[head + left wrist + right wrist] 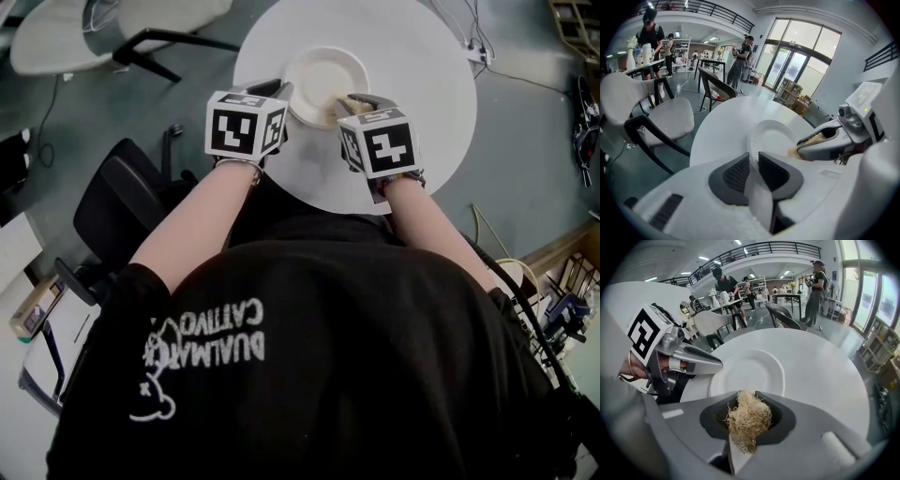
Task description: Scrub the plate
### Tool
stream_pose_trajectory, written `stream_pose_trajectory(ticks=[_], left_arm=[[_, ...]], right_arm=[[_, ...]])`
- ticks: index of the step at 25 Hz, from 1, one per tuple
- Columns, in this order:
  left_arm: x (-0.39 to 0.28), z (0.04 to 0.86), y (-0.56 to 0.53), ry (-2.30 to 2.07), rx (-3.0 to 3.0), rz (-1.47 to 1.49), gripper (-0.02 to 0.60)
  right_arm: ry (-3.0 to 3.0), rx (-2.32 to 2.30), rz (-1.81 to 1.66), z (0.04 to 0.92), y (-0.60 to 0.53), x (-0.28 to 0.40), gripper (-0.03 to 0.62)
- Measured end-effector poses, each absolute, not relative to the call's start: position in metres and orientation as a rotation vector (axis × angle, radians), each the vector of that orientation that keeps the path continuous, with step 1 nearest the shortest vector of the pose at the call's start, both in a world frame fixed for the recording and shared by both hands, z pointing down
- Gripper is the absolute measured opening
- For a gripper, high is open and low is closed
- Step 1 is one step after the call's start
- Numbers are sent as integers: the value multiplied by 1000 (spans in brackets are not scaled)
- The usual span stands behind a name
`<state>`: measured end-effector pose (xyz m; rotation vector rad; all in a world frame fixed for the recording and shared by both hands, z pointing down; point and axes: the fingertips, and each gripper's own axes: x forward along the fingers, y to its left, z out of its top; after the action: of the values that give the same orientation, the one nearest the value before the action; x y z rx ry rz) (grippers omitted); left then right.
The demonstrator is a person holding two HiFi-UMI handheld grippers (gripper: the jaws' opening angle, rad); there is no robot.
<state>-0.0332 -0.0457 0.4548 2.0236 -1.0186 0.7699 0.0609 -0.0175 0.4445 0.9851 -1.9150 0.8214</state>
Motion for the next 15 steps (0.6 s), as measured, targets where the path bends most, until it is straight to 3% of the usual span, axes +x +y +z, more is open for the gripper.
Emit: stream_pose_trajectory(ticks=[15], left_arm=[[-31,453,-45,-1012,2062,799,64]], right_arm=[[-1870,1071,759,439,-24,94,83]])
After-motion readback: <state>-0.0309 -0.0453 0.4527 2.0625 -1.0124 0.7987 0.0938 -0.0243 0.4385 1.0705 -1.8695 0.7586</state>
